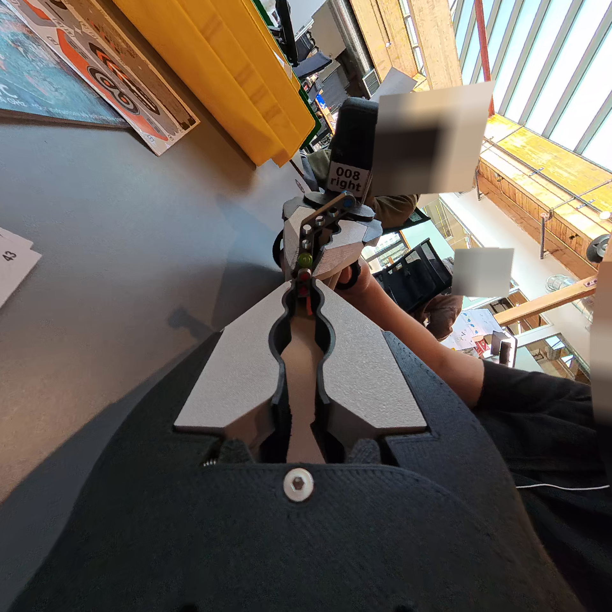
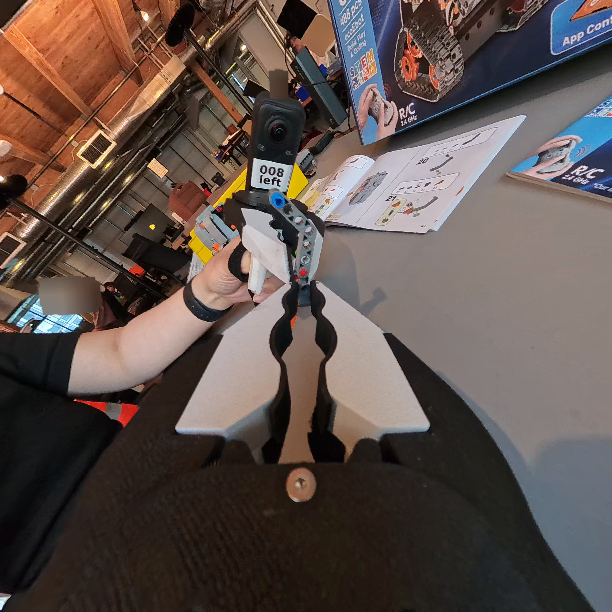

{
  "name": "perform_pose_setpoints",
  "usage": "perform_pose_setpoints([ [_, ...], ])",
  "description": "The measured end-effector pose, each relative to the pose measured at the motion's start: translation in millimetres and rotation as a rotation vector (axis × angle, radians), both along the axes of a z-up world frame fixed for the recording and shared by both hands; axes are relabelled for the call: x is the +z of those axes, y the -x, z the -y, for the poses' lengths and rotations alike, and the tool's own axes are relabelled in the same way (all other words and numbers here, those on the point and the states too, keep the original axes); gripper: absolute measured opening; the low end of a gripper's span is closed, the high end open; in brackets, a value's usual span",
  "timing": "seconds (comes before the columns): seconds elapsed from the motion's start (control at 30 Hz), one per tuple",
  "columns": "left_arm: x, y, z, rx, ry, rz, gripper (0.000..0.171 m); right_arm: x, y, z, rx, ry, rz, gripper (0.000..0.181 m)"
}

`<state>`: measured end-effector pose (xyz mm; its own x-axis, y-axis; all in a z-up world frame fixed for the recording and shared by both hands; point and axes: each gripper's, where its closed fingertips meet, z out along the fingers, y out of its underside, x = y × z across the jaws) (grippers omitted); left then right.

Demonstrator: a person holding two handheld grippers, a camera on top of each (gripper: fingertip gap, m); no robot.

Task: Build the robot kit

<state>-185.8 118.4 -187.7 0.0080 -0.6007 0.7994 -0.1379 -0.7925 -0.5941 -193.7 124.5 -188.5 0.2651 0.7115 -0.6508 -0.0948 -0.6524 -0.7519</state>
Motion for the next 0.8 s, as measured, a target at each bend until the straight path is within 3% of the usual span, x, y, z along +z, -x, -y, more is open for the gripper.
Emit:
perform_pose_setpoints([
  [0.5, -11, 1, -3, 0.046, -0.066, -0.073, 0.006, -10, 1, -3, -0.021, 0.014, 0.062, 0.006],
  [0.8, -6, 3, 1, 0.009, 0.016, -0.023, 0.006, -6, 3, 1, 0.024, 0.034, 0.010, 0.007],
])
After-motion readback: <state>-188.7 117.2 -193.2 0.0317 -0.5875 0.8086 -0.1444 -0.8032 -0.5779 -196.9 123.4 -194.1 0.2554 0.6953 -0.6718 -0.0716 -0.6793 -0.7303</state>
